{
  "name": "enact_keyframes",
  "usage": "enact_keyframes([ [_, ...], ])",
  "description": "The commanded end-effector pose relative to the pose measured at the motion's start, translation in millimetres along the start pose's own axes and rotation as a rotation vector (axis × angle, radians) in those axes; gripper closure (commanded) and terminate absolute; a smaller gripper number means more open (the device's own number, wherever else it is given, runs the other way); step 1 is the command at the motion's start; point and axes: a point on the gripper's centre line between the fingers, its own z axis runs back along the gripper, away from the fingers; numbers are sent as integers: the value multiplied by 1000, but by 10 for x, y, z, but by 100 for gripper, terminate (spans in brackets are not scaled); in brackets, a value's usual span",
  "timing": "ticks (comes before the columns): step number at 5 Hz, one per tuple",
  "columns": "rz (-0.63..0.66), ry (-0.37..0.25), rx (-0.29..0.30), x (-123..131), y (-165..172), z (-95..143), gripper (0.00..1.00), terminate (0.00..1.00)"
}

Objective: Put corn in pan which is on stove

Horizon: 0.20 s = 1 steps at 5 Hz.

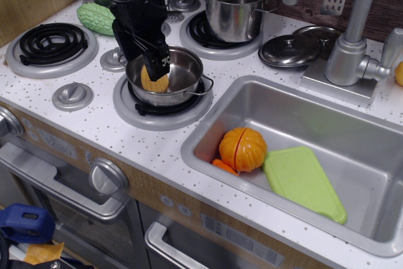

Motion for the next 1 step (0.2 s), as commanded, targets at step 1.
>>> enact_keyframes([
  [1, 7, -34, 31, 57, 91, 121, 0, 100],
])
